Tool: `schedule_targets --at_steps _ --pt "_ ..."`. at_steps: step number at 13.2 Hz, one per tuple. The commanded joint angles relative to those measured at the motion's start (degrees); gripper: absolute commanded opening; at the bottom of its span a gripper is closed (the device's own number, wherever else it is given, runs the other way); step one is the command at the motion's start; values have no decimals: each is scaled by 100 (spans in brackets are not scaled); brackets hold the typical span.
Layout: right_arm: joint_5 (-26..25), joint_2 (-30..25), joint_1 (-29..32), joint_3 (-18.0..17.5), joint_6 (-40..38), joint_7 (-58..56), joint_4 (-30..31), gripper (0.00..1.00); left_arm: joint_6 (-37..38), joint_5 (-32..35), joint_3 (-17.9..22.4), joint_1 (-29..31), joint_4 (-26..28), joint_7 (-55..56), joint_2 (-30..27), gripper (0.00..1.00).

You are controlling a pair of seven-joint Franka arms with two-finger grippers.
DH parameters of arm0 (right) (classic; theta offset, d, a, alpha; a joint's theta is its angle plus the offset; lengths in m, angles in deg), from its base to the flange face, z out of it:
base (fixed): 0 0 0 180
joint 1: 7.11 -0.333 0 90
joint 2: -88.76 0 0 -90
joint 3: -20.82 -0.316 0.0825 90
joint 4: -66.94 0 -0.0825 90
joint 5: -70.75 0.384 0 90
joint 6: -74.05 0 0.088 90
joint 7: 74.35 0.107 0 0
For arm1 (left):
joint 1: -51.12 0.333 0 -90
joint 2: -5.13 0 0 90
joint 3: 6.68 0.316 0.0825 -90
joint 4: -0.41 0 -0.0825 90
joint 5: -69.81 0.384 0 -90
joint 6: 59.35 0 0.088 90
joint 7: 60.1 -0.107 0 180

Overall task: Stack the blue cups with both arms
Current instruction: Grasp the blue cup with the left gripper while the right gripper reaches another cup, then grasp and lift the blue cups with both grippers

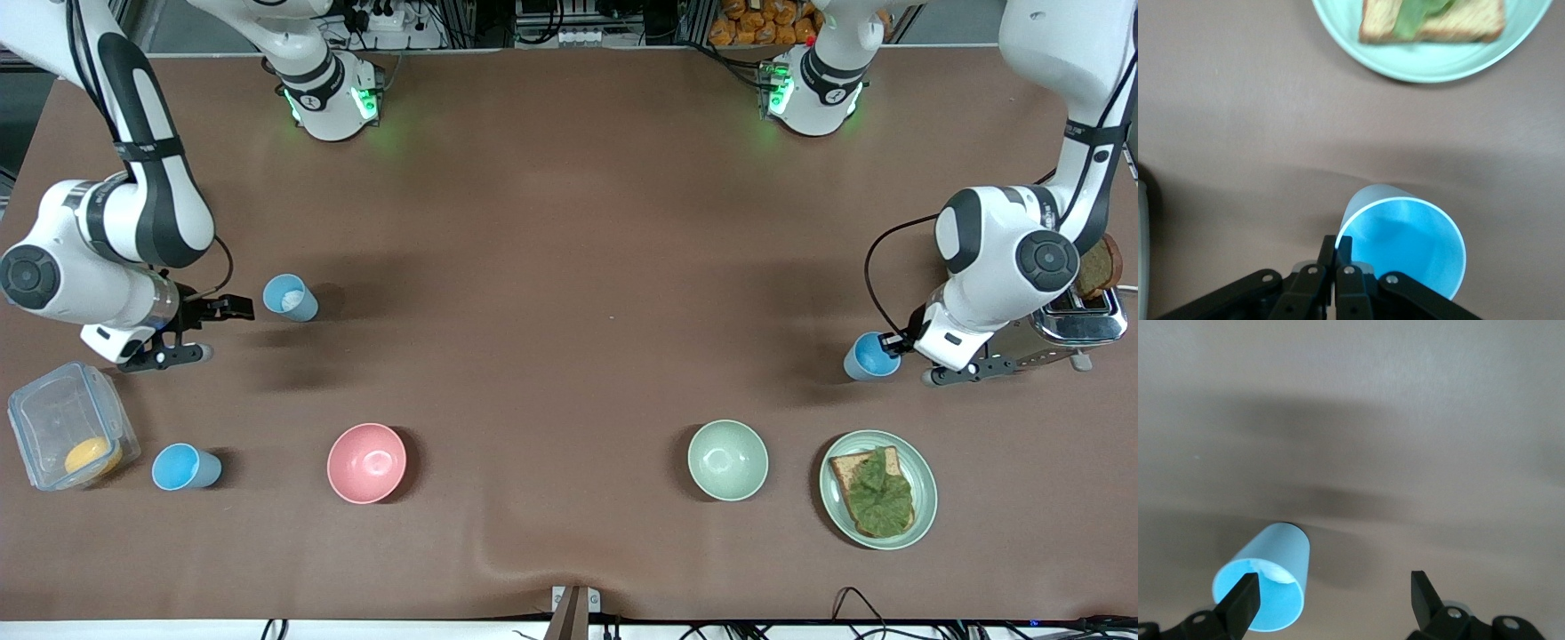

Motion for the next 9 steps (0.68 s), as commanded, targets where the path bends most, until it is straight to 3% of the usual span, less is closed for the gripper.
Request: schedule_targets --at_steps 1,3,5,9 --pt "-13 -190 82 -49 145 -219 404 100 260 -130 -371 35 -276 118 -431 0" --pt "5 -181 178 -58 145 -378 475 100 1041 -139 -564 26 -1152 136 -345 0" --pt "22 -190 205 -67 154 -378 659 100 1395 -122 -696 -70 -1700 259 -300 0" --pt "93 -207 213 -75 162 -369 774 100 1632 -122 -916 -176 -1807 268 -388 0"
